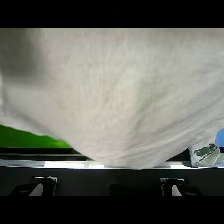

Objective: Fold the shirts.

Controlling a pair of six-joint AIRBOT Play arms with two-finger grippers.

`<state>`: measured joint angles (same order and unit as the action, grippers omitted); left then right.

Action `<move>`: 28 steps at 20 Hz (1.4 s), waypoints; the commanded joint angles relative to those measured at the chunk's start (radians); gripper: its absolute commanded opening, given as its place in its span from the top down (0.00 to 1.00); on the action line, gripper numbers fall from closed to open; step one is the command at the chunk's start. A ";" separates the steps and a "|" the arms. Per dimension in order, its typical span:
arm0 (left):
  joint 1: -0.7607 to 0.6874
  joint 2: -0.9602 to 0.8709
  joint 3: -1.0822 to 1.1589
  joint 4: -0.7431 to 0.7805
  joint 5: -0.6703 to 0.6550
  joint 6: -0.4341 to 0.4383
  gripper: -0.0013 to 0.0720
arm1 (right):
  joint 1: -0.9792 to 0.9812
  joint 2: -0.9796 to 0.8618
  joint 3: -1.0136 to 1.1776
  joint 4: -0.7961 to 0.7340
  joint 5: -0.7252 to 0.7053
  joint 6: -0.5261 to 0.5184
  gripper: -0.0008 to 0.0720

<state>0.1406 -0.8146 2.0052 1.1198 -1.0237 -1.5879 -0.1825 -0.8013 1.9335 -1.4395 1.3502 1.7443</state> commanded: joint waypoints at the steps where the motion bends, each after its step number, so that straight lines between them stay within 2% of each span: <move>1: 0.001 -0.057 -0.145 0.037 -0.143 -0.010 0.95 | -0.001 -0.153 -0.014 -0.003 0.332 -0.018 0.93; 3: -0.011 -0.116 -0.325 0.037 -0.134 -0.005 0.95 | 0.000 -0.287 -0.088 0.018 0.361 -0.040 0.93; 5: -0.033 -0.193 -0.542 0.036 -0.083 0.019 0.95 | 0.000 -0.432 -0.217 0.072 0.327 -0.063 0.93; 8: -0.066 -0.350 -0.781 0.029 0.092 0.019 0.95 | 0.000 -0.632 -0.336 0.201 0.116 -0.062 0.93; 11: -0.080 -0.568 -0.782 -0.051 0.222 0.026 0.95 | 0.000 -0.801 -0.334 0.356 -0.181 -0.061 0.93; 13: -0.082 -0.679 -0.726 -0.145 0.327 0.066 0.95 | 0.000 -0.874 -0.334 0.432 -0.344 -0.056 0.93; 16: -0.082 -0.786 -0.624 -0.205 0.441 0.081 0.95 | 0.000 -0.951 -0.334 0.433 -0.483 -0.061 0.93; 19: -0.074 -0.823 -0.572 -0.204 0.468 0.082 0.95 | -0.001 -0.958 -0.330 0.394 -0.652 -0.065 0.93; 21: -0.065 -0.832 -0.568 -0.204 0.465 0.081 0.95 | -0.001 -0.957 -0.323 0.396 -0.683 -0.065 0.93; 28: -0.058 -0.827 -0.567 -0.204 0.338 0.077 0.95 | -0.016 -0.931 -0.325 0.335 -0.508 -0.065 0.93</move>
<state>0.0772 -1.6573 1.4345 0.9173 -0.6342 -1.5105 -0.1883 -1.7493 1.6077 -1.0779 0.7872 1.6791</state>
